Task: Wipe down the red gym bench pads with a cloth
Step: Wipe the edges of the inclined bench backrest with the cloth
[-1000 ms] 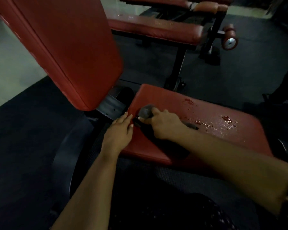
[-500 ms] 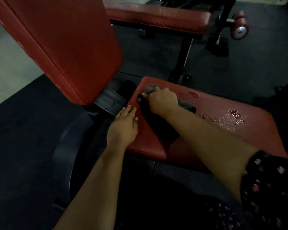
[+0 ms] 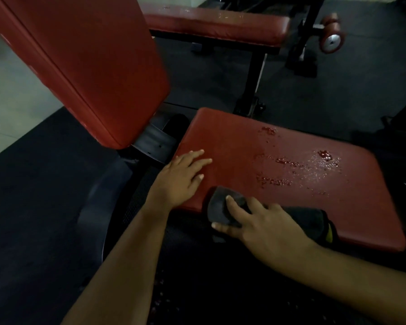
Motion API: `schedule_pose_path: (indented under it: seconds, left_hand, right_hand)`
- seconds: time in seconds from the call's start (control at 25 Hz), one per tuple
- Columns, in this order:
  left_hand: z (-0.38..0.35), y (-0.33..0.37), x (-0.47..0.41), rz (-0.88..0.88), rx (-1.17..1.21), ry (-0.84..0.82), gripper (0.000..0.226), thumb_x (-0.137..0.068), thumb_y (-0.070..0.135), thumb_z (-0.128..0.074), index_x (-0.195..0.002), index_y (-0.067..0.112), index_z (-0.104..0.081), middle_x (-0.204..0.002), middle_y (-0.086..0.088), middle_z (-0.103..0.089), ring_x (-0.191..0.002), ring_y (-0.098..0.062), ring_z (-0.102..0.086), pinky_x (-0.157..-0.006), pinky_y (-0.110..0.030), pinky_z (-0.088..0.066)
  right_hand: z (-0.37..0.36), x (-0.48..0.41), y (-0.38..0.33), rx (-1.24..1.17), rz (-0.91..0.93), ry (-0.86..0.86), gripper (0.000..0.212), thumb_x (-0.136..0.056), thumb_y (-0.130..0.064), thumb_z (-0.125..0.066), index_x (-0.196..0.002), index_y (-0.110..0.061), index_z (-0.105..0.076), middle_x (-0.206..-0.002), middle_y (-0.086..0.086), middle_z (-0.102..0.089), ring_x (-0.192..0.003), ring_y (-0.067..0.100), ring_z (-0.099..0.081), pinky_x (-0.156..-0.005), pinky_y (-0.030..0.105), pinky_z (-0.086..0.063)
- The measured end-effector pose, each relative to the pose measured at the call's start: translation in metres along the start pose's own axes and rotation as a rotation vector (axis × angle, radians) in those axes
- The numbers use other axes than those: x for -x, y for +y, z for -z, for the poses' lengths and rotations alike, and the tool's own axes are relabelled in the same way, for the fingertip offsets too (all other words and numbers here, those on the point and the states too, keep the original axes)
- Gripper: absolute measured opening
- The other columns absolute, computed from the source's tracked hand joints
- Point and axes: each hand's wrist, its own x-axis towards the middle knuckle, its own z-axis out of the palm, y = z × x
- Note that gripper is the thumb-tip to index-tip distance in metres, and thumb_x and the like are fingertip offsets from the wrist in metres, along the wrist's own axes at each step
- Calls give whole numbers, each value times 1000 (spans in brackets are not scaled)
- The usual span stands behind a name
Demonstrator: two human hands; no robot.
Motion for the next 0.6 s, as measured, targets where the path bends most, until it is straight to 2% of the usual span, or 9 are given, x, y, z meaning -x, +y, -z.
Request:
schedule_pose_path:
  seconds: [0.08,0.16,0.2,0.32,0.4,0.48,0.6]
  left_hand:
    - [-4,1,0,5,13,-44,44,-102,35,-41,-146,34,-41,-155,9,-34,-146,-13,-23,-120,-37,-15]
    - [-4,3,-1,19,11,-18,43,-101,31,-45,-144,34,-44,-153,10,-37,-144,-12,-26,-120,-36,-16]
    - [-4,3,-2,27,13,-4,42,-101,31,-45,-143,35,-45,-152,11,-39,-144,-12,-27,-119,-35,-18]
    - [-6,3,-4,68,39,43,40,-100,32,-40,-137,34,-53,-146,11,-47,-138,-13,-36,-112,-34,-26]
    - [-8,14,-7,109,29,99,45,-94,33,-34,-133,31,-57,-142,9,-51,-133,-16,-42,-111,-36,-29]
    - [-11,31,-11,153,23,129,46,-93,31,-36,-135,29,-54,-148,7,-43,-134,-17,-40,-117,-41,-22]
    - [-20,45,-18,155,13,84,45,-97,35,-39,-142,33,-43,-159,10,-24,-141,-14,-27,-121,-45,-11]
  right_hand:
    - [-11,-3,12,-4,34,71,66,-74,-26,-77,-133,-45,-52,-135,14,-53,-86,34,-58,-47,35,-41]
    - [-11,-13,26,-17,48,158,66,-76,-22,-76,-132,-47,-52,-132,11,-54,-83,33,-57,-47,34,-40]
    - [-9,-20,33,-1,34,164,65,-81,-22,-70,-135,-49,-47,-134,10,-52,-84,32,-56,-49,34,-41]
    - [-1,-48,64,48,-61,115,55,-99,-26,-39,-145,-52,-24,-142,6,-37,-99,30,-51,-58,35,-41]
    - [3,-74,89,105,-108,101,51,-103,-27,-29,-146,-53,-18,-143,5,-32,-103,29,-48,-60,35,-39]
    - [4,-107,117,174,-126,104,48,-104,-31,-28,-146,-52,-21,-140,5,-35,-105,31,-48,-60,36,-39]
    - [-3,-156,152,229,-230,55,47,-104,-34,-30,-145,-53,-21,-138,3,-39,-109,32,-47,-64,38,-40]
